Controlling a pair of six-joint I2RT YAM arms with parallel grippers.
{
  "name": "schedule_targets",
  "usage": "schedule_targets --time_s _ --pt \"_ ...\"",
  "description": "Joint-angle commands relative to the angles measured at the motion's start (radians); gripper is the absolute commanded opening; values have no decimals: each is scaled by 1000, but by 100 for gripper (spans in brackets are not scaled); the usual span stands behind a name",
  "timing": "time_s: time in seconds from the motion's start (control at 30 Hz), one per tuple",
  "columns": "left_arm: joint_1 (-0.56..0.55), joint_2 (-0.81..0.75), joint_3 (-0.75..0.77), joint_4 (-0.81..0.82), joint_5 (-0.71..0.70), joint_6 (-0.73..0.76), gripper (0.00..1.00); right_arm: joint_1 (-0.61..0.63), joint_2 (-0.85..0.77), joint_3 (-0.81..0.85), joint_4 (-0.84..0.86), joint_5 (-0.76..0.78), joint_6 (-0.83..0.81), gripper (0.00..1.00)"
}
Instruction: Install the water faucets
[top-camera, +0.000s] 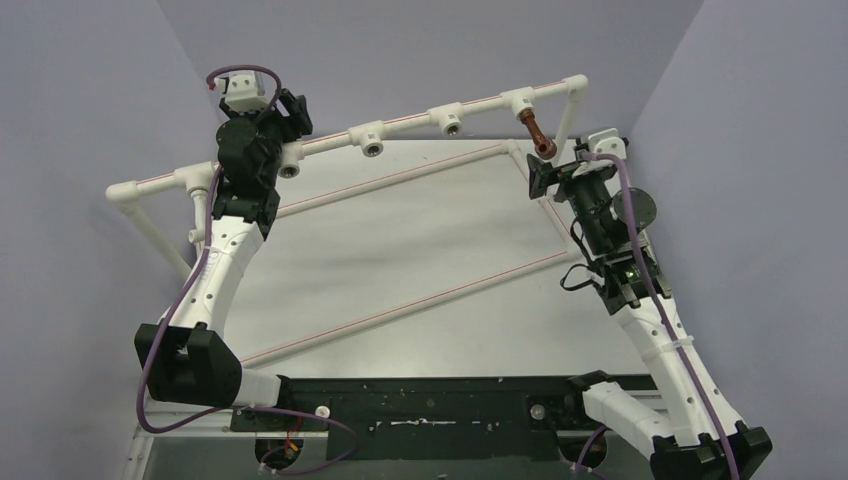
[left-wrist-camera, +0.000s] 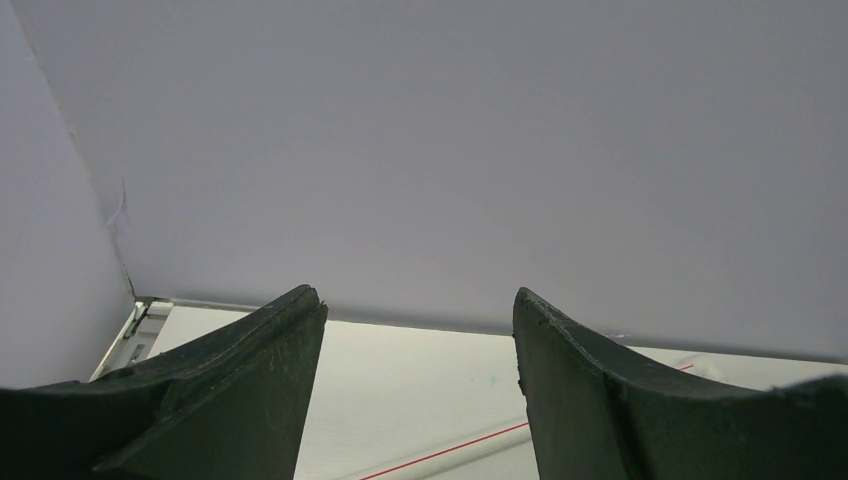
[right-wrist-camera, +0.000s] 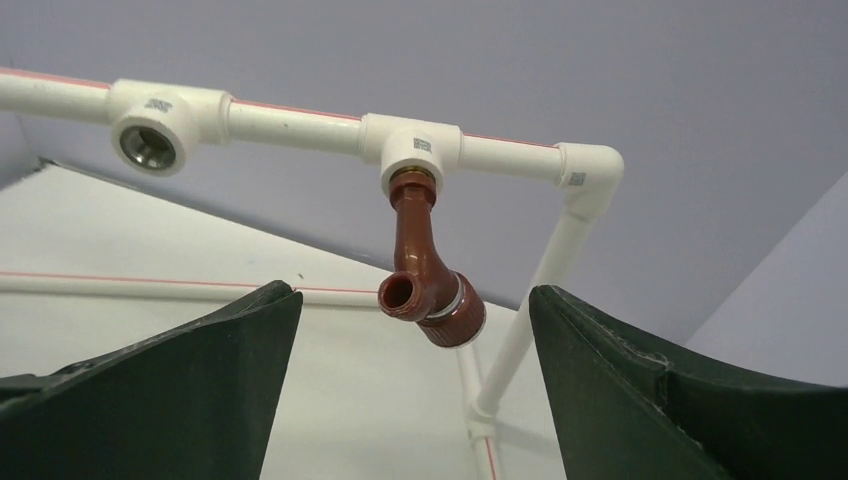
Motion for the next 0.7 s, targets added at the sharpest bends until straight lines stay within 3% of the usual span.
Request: schedule_targets --time_s 0.0,0.23,0.67 --pt "-19 84 -60 -231 40 35 66 35 34 54 -1 48 -255 88" --pt "-22 86 -58 -233 41 35 66 63 114 85 28 70 -353 87" --pt "-20 86 -57 -234 40 38 66 63 267 137 59 169 -370 67"
